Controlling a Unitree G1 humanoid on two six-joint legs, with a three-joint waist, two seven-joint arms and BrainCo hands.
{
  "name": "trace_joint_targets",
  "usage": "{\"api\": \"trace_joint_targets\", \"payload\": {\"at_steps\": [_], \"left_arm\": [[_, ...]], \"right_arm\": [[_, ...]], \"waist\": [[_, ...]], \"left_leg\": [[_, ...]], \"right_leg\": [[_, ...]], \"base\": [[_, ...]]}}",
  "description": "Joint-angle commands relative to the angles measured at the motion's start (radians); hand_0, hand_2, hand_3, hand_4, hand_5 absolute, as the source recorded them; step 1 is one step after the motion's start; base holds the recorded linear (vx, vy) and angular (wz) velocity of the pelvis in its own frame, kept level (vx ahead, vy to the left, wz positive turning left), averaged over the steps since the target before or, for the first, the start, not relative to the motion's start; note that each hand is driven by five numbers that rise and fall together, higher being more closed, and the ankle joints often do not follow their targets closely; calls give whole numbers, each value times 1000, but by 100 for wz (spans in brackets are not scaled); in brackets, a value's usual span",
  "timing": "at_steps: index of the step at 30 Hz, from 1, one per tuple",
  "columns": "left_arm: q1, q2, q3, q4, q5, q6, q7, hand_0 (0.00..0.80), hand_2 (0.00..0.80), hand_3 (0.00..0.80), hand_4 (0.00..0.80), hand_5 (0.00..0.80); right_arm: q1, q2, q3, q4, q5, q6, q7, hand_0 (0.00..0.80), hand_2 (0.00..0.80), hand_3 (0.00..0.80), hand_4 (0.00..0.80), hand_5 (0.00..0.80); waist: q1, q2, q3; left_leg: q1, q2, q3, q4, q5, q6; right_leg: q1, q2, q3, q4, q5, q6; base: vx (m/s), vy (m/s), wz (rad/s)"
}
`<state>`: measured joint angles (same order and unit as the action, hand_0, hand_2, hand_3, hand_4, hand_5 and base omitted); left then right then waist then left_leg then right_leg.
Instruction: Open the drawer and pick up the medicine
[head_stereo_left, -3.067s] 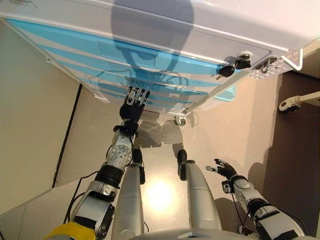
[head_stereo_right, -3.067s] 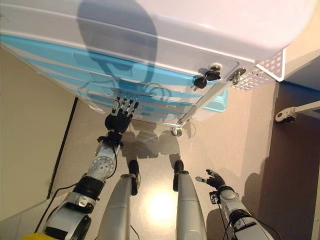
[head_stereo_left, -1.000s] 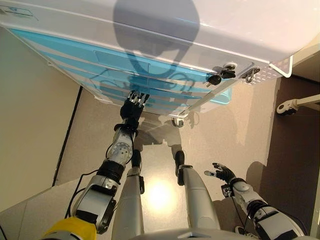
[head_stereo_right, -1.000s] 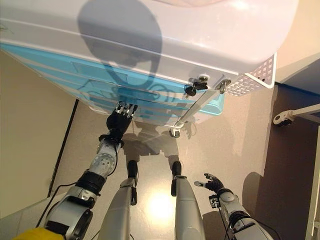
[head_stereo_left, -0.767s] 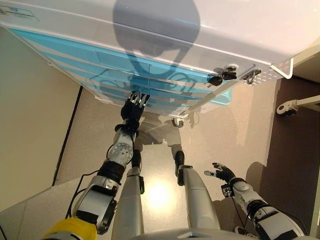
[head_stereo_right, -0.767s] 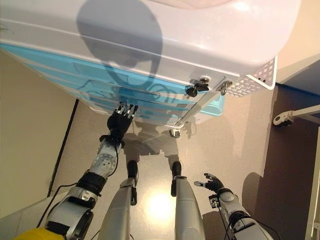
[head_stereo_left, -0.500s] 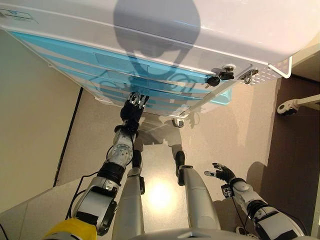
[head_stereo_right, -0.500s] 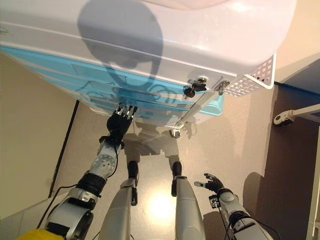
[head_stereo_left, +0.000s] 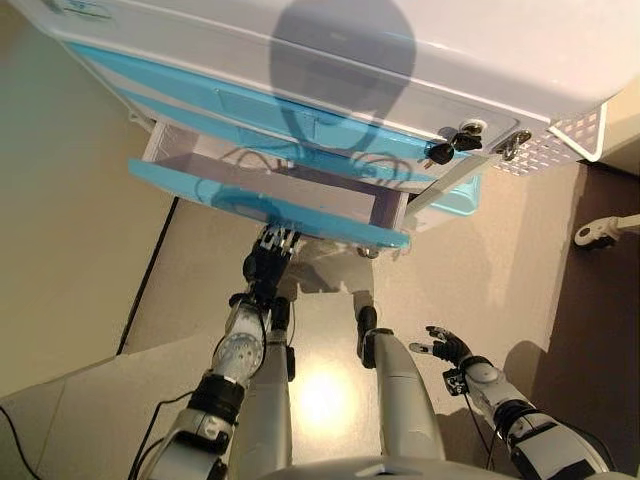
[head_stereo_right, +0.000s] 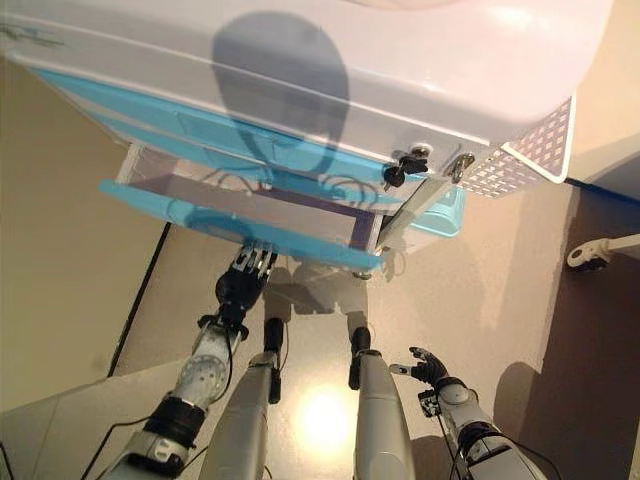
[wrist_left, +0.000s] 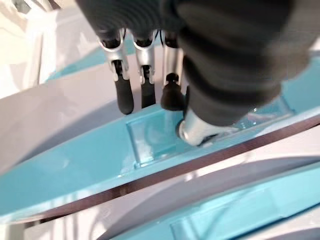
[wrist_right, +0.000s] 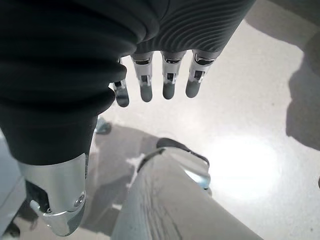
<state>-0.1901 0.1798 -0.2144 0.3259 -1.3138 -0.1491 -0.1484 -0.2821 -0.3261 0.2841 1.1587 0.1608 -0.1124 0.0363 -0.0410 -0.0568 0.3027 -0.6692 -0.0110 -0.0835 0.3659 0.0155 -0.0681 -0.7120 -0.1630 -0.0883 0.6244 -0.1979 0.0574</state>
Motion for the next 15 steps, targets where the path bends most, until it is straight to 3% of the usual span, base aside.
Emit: {"api": "trace_joint_targets", "payload": {"at_steps": [1,5,15], "left_arm": [[18,3,10,-265,-18,-19,-110,800,800,800,800,800],[160,51,31,-433,-18,-15,-133,800,800,800,800,800],[272,90,83,-619,-31,-29,-124,800,800,800,800,800]], "right_arm": [[29,-48,13,7,-43,13,-8,0,0,0,0,0],[38,-63,4,21,-79,18,-11,0,0,0,0,0],[54,-69,-25,52,-106,24,-29,0,0,0,0,0]], "waist": [[19,16,-41],[60,31,-7],[119,82,0]], "left_leg": [[-46,-37,-19,122,-84,40],[-34,-65,-56,148,-82,39],[-27,-116,-107,170,-81,39]], "right_leg": [[23,18,-26,-66,70,6],[52,-14,-63,-11,39,0],[84,-69,-115,59,-9,-6]], "base": [[-38,-48,17],[-33,-57,27],[-3,-16,34]]}}
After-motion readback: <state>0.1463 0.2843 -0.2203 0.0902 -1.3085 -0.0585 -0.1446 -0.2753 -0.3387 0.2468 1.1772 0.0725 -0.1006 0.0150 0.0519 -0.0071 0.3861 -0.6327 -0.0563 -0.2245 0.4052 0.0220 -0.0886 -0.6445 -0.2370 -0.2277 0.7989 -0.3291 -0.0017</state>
